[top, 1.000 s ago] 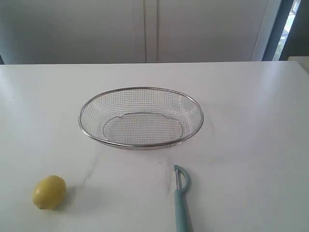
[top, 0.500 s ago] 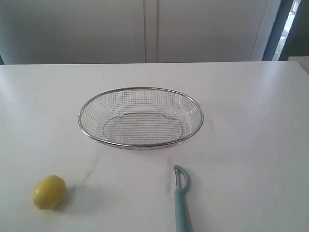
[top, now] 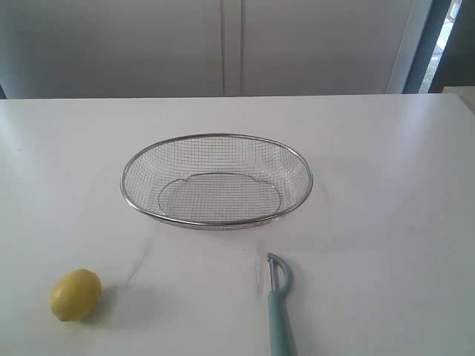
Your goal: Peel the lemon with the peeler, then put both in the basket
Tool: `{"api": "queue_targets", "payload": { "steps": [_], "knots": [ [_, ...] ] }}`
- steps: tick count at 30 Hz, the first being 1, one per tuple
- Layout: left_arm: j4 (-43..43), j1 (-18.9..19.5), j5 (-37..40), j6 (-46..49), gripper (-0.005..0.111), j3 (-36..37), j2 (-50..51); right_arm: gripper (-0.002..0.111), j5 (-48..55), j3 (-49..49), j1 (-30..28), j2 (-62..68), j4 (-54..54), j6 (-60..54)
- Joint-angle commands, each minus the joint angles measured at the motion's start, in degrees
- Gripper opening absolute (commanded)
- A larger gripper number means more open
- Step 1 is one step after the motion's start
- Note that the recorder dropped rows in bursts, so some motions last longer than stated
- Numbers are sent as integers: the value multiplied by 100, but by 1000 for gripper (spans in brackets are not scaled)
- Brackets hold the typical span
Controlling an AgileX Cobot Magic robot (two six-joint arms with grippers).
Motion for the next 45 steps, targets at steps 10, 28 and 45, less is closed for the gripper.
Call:
{"api": "queue_targets", "payload": {
  "steps": [10,28,45],
  "knots": [
    [-14,17,96,-7,0,58,-28,0,1843,-1053,-19,653,211,465],
    [-14,17,96,-7,0,58,-28,0,2785,-1063,-19,2236,955,754],
    [-14,17,96,-7,0,58,-28,0,3050,-1779,916,3499,962,849]
  ]
}}
